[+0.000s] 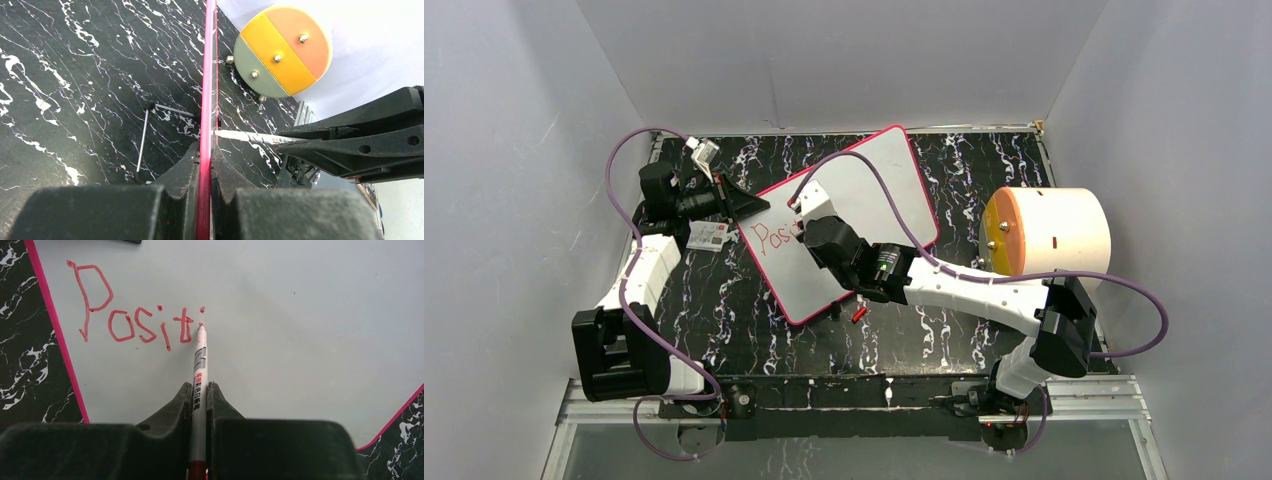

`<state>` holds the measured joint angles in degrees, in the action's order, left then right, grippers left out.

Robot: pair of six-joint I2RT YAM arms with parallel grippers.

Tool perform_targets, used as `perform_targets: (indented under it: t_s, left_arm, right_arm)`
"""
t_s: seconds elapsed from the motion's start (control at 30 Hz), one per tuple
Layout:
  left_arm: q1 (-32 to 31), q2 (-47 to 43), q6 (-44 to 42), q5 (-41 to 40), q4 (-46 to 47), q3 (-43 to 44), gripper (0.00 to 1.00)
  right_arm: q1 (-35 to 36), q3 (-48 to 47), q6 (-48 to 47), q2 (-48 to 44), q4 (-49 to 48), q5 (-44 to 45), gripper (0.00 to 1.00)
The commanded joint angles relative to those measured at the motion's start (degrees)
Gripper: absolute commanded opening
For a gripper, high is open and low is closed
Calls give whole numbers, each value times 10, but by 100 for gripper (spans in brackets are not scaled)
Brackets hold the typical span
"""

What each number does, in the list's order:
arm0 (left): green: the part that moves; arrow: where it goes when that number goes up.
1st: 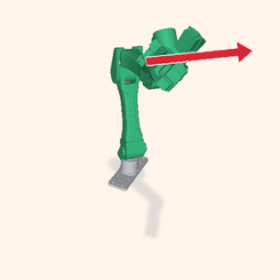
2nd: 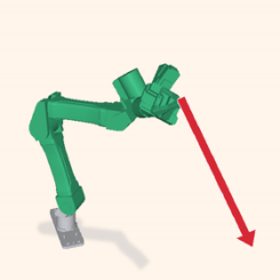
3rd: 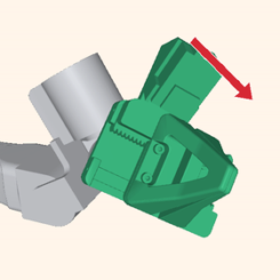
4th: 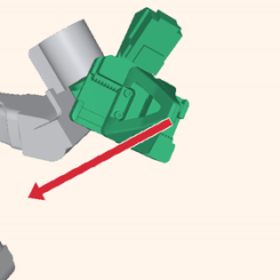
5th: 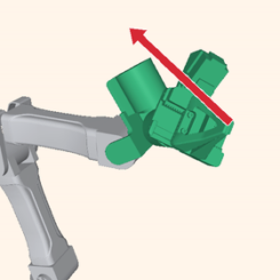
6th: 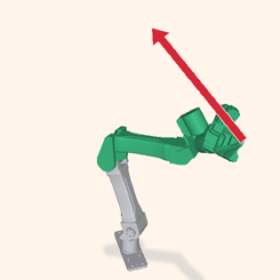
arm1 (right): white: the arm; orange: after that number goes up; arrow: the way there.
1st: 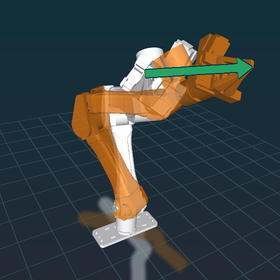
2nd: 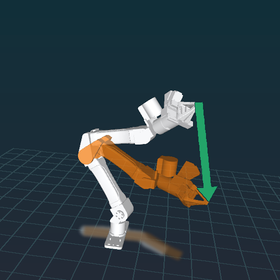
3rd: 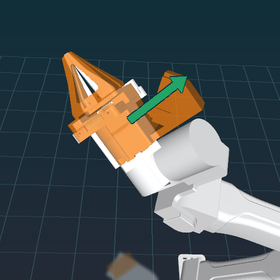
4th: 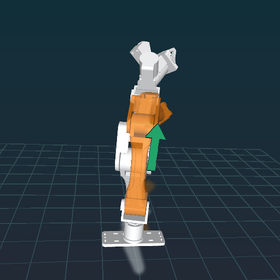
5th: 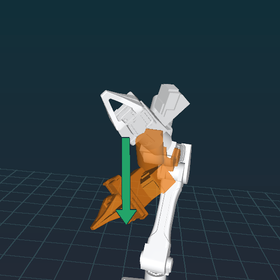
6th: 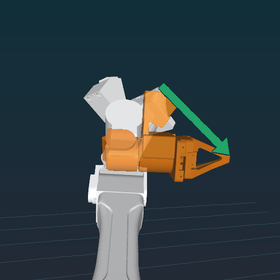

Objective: Write a sentence on the whiteboard

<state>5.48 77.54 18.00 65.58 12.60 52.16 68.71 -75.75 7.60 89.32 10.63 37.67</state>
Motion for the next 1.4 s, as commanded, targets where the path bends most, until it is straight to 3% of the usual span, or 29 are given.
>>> perform_targets:
  t_s: [0.0,0.83,1.37]
  left_arm:
    - [2,13,-52,-66,-37,-8,0]
    - [2,11,-52,-63,-38,-6,0]
    - [3,14,-53,-64,-41,-4,0]
  right_arm:
    - [-4,-21,6,8,31,0,0]
    - [-4,-37,5,8,51,-16,0]
    - [-11,-13,-19,-40,5,-7,0]
